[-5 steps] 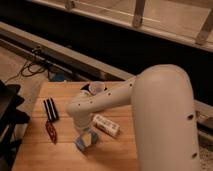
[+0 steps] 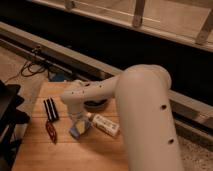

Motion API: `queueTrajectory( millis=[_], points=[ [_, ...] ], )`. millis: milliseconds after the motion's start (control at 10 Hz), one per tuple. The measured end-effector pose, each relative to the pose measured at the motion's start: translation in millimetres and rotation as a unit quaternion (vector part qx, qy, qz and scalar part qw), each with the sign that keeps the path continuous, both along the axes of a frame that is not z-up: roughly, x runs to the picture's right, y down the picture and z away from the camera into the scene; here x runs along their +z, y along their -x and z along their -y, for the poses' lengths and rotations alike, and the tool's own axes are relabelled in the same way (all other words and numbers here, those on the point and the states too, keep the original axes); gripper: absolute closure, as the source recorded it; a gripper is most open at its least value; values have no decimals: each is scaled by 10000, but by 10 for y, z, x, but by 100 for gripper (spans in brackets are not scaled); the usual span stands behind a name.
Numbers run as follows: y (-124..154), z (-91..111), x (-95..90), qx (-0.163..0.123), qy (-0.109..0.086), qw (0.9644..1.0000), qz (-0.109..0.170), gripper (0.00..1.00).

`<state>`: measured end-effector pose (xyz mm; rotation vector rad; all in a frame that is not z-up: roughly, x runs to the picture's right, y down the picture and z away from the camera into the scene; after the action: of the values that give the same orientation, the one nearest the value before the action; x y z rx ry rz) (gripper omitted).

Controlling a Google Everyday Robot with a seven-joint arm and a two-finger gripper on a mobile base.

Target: Wipe the white sponge on the table

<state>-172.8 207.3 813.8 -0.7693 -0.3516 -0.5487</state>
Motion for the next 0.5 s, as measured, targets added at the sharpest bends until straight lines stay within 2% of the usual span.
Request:
queueTrajectory(
  millis=[100,200,500],
  points=[
    [116,-20,-30,-89,-6,9999,117,94],
    [324,-144,-137,-304,15,9990,325,94],
    [552,-557,-485,-530,132,9967,608,94]
  ],
)
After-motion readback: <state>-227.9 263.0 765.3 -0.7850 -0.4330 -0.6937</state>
